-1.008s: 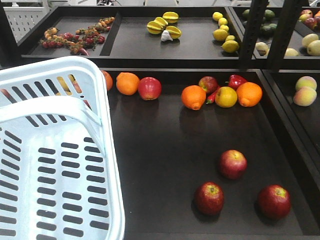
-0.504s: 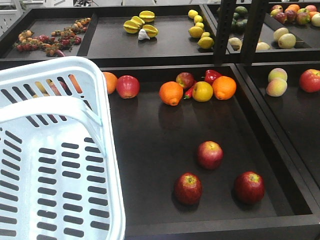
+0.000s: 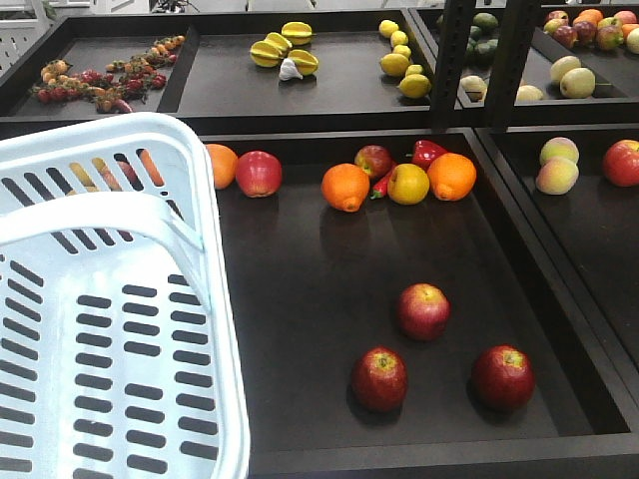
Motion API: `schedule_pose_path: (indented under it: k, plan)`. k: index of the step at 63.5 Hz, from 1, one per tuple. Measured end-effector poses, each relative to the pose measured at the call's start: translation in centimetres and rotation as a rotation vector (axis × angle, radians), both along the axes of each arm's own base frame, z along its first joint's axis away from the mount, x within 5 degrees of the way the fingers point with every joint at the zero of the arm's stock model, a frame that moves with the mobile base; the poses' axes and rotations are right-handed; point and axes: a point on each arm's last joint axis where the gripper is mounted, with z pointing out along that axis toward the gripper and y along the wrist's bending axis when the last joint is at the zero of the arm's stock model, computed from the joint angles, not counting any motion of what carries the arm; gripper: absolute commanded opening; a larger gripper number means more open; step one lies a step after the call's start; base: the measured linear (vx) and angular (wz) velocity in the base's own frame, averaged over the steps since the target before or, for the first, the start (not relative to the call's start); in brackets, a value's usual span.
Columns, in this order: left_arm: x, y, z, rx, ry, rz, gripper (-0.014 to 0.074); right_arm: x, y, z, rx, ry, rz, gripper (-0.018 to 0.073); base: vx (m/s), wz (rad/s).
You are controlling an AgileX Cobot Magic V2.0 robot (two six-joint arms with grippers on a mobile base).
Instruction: Pick three apples into basket with both arms
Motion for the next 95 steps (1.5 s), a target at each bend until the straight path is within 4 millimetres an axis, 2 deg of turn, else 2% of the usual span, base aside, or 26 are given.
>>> schedule_pose_path:
  k: [95]
  plan:
    - [0.06, 0.23, -0.07, 0.026, -0.005, 0.014, -0.0007, 0.0, -0.04, 0.0, 0.0, 0.0, -0.007, -0.0009, 0.04, -0.03]
